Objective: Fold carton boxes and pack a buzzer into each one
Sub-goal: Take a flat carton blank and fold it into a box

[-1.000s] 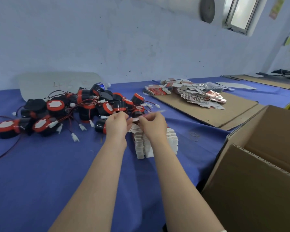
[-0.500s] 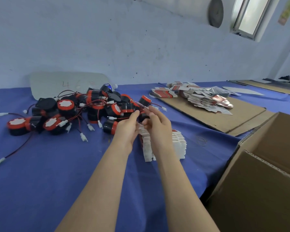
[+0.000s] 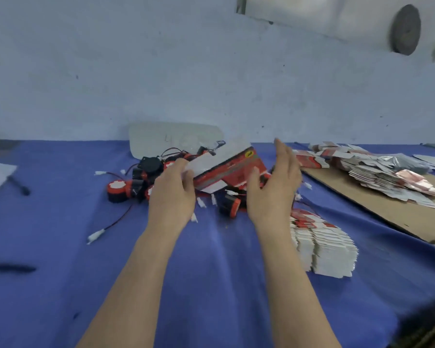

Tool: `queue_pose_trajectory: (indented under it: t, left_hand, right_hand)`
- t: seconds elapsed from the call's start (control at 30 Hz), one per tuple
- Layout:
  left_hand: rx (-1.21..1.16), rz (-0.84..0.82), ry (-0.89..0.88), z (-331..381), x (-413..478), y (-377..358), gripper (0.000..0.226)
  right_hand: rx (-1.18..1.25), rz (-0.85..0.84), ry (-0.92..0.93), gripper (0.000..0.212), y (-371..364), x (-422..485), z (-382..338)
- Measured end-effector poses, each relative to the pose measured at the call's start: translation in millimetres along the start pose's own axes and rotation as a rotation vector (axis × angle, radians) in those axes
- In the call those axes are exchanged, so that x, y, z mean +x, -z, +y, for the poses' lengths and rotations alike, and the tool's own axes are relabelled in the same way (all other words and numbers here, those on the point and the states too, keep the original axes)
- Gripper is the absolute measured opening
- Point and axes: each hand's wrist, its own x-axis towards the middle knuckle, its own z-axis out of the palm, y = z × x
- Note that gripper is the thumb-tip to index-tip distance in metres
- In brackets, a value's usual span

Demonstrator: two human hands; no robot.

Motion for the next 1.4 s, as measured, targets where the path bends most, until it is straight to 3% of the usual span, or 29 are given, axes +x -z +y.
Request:
queue_pose_trajectory:
  t: [0.1,0.23,0.3,0.37,0.47,0.57,0.7,0.83,1.03,1.13,1.27,1.4]
  left_hand:
    - [0.017,0.001,-0.009,-20.0,2.2,29.2,0.016]
    - [-0.531,0.205,0.263,-40.3,-6.0,50.4,0.027]
    - [-0.583,0.150,0.359,-51.4,-13.3,48.9,0.044]
    - [-0.541,0.104,0.346,-61.6,-21.9,39.5,0.055]
    - [-0.560,0.099,0.362,-73.1,-36.3,26.0,0.076]
    - [-0.516,0.108,0.412,-84.3,-43.4,19.8,0.077]
    - [-0.461,0.157,0.440,-91.4,-46.5,11.1,0.081]
    - [-0.359,0.154,0.450,-92.9,-51.0,5.6,0.106]
    - [-0.371,0.116,0.322,-94.8,-52.8,5.8,0.096]
    - [-0.426,0.127,0.367,-92.3,-55.6,2.8,0.088]
    - [-0.488,0.137,0.437,-89.7,-56.7,2.3,0.090]
    - [-0.517,0.161,0.436,-91.5,-56.2,2.5,0.084]
  right_hand:
    - [-0.032,-0.276,0.021,0.052,-33.3,0.0,-7.3]
    - [0.298,-0.421,-0.152,0.006,-63.0,-29.5,-10.4]
    - [0.407,-0.467,-0.196,0.008,-75.0,-46.4,-8.6]
    - [0.496,-0.504,-0.221,0.008,-85.1,-61.9,-6.6]
    - [0.629,-0.533,-0.290,0.038,-98.2,-80.2,-5.9]
    - [0.653,-0.578,-0.394,0.031,-110.2,-91.8,-1.4]
    - [0.666,-0.545,-0.410,0.026,-115.1,-95.4,1.6]
    - [0.624,-0.518,-0.375,0.022,-114.2,-98.1,4.1]
    - [0.600,-0.422,-0.367,0.030,-115.6,-98.4,16.6]
    - [0.609,-0.425,-0.397,0.030,-115.6,-100.3,18.3]
    - [0.675,-0.479,-0.514,0.054,-113.3,-98.4,15.7]
    - [0.705,-0.482,-0.456,0.039,-113.3,-100.3,16.1]
